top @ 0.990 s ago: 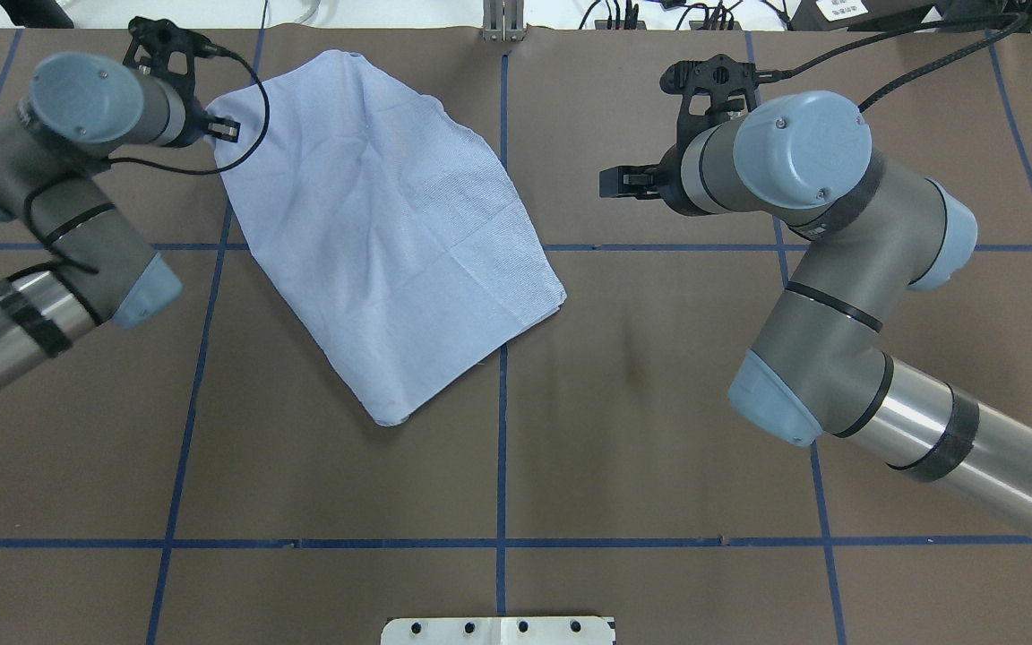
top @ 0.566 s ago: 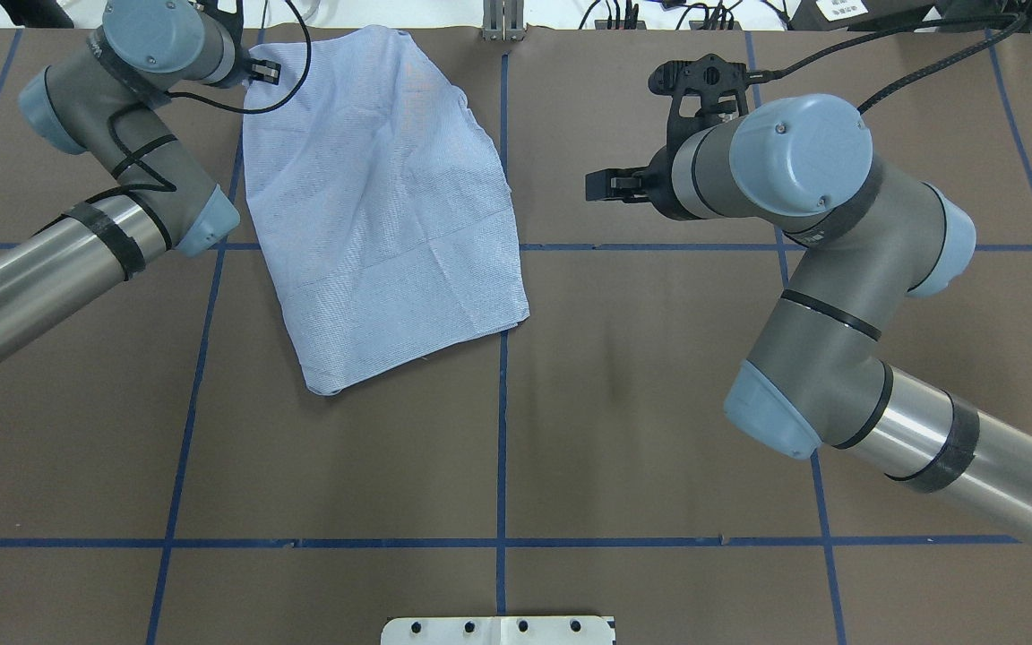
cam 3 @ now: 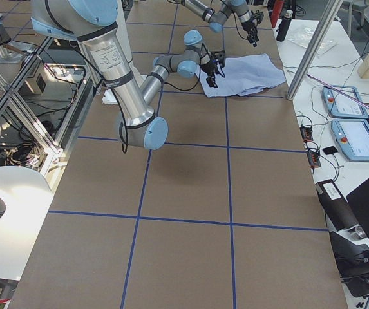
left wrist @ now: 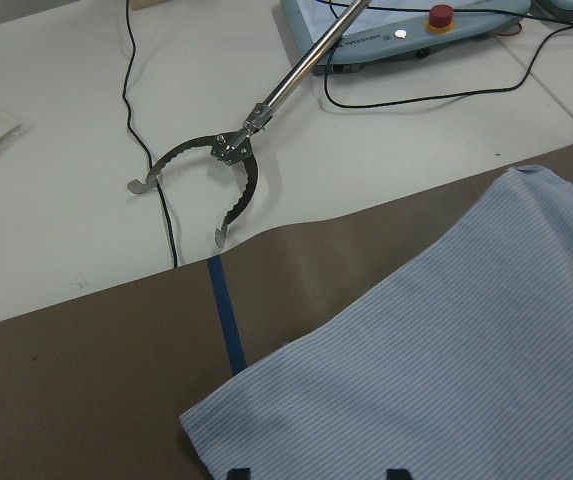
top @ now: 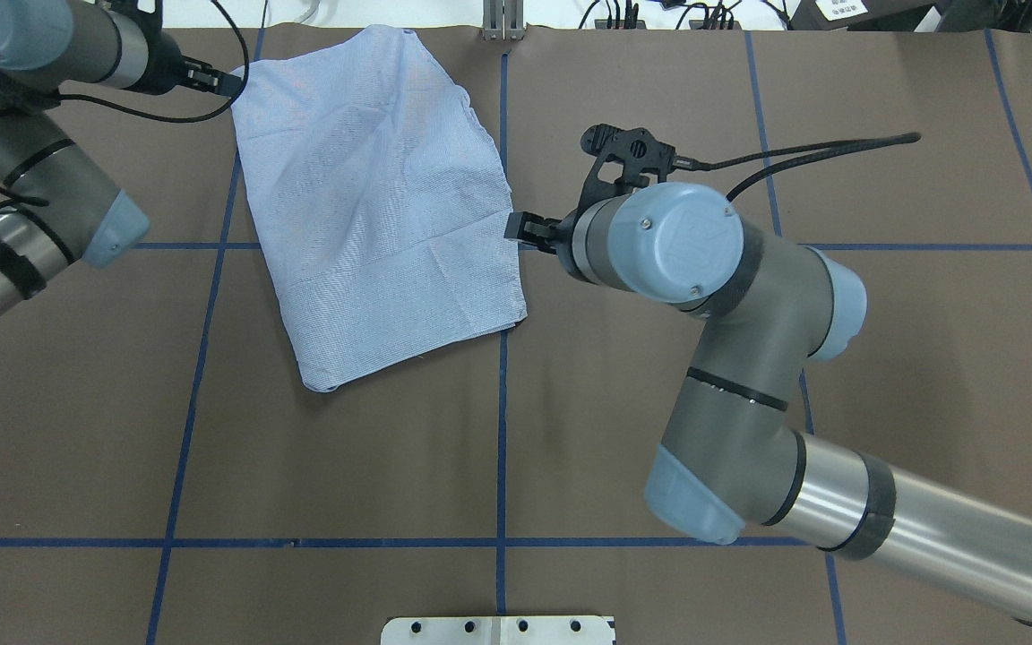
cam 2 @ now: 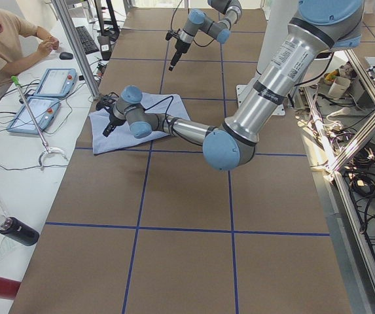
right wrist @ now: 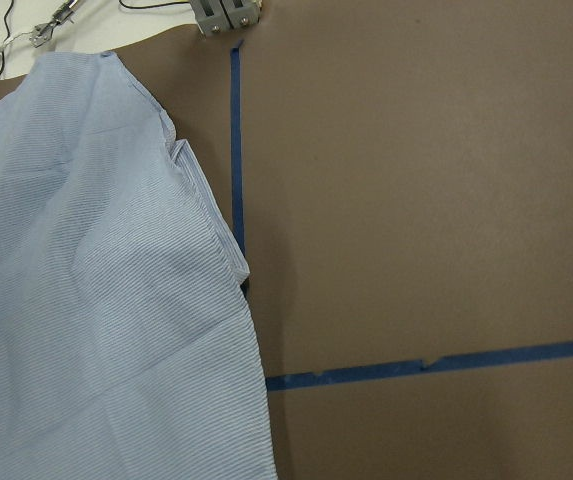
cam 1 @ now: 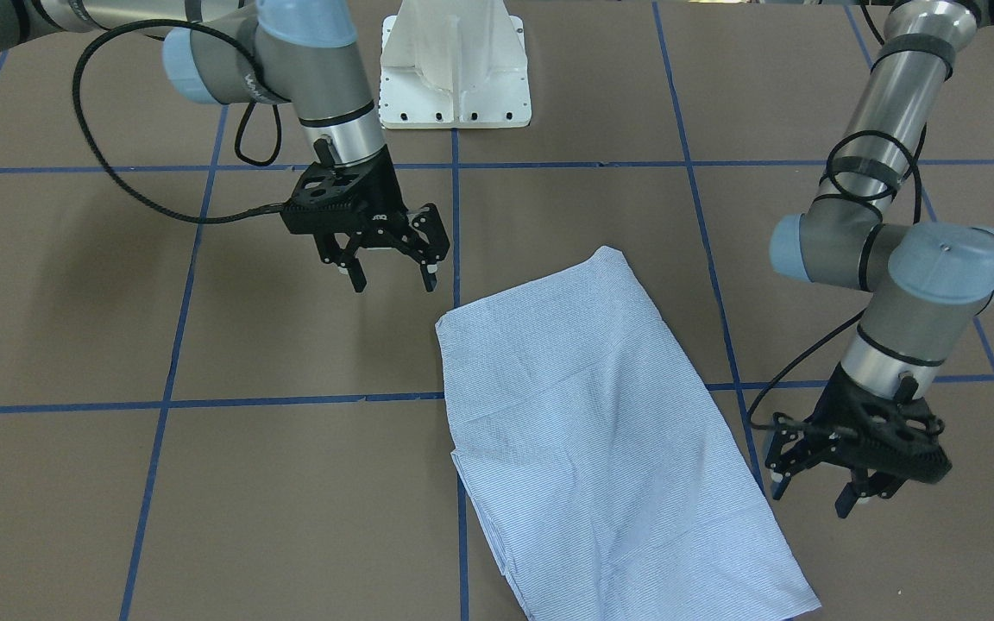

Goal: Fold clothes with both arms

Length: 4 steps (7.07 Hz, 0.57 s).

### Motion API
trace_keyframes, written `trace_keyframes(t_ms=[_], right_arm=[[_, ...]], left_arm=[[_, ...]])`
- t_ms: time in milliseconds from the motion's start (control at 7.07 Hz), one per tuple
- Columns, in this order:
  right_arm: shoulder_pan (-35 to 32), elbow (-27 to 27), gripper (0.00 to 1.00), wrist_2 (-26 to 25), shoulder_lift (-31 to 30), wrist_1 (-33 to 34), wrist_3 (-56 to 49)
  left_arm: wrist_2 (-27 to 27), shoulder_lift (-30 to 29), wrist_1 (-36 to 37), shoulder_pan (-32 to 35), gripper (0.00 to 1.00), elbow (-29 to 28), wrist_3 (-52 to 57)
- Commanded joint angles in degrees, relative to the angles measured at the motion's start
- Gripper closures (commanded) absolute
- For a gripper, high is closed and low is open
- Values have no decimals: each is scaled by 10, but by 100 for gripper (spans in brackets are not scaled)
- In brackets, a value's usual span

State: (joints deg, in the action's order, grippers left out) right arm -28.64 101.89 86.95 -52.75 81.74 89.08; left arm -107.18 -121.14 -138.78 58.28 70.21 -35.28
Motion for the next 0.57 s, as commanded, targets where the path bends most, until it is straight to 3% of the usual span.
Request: trace_keyframes(t_ms=[0,141,424], right_arm=[[59,-12,7,-31,29,76,163],[69,-70,7,-68,59,71,213],[74,-149,11,-87,88,48,223]], left_arm=[[-14,48,0,3,0,57,-2],[-15,48,0,3,0,57,-2],[-15,48,0,3,0,57,-3]])
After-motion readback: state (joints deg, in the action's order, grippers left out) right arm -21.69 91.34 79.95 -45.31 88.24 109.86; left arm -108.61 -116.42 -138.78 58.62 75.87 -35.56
